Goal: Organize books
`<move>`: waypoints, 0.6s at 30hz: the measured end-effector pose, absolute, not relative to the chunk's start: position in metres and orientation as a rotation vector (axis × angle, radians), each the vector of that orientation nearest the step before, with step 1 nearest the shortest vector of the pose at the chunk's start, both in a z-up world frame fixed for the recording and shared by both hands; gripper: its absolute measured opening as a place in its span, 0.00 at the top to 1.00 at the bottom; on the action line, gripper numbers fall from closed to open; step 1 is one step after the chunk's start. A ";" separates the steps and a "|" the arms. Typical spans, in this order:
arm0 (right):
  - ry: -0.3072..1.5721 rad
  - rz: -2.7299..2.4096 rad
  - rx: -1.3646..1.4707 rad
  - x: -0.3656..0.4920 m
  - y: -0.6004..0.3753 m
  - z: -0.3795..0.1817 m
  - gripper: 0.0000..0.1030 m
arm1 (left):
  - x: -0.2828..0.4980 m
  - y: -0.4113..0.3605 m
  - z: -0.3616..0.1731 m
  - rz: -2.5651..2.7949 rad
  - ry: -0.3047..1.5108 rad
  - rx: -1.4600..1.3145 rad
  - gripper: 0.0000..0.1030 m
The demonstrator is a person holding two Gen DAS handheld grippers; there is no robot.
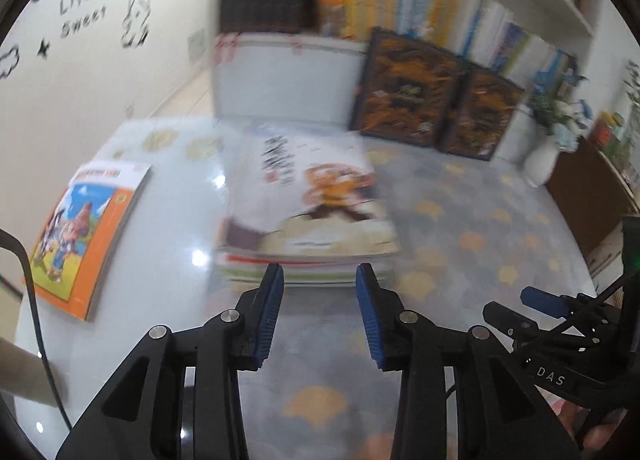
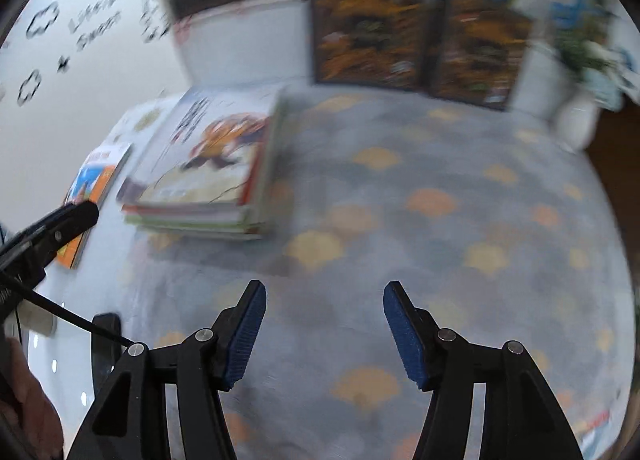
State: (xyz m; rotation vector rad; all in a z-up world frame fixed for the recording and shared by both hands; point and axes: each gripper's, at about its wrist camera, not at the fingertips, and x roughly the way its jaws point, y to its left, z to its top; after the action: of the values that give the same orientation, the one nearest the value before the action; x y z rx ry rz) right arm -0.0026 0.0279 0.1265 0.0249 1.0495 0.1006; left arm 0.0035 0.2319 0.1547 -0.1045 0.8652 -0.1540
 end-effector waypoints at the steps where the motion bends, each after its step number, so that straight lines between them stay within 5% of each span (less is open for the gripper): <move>1: 1.011 0.072 0.048 -0.010 0.013 0.138 0.42 | -0.001 0.220 0.162 -0.168 0.849 -0.115 0.55; 4: 0.915 0.004 0.083 -0.024 -0.024 0.169 0.34 | -0.020 0.188 0.186 -0.201 0.769 -0.154 0.15; 5: 0.884 -0.013 0.093 -0.029 -0.038 0.179 0.31 | -0.028 0.175 0.195 -0.202 0.731 -0.146 0.12; 10: 0.822 -0.058 0.122 -0.057 -0.090 0.201 0.30 | -0.047 0.098 0.219 -0.236 0.697 -0.011 0.11; 18: 0.763 -0.080 0.151 -0.094 -0.158 0.219 0.29 | -0.063 0.053 0.222 -0.275 0.737 -0.203 0.11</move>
State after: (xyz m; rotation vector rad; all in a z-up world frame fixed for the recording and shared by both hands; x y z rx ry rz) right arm -0.0937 -0.1575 0.2195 0.1513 0.7632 -0.0800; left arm -0.0628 0.0525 0.2219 -0.2030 0.7365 -0.2753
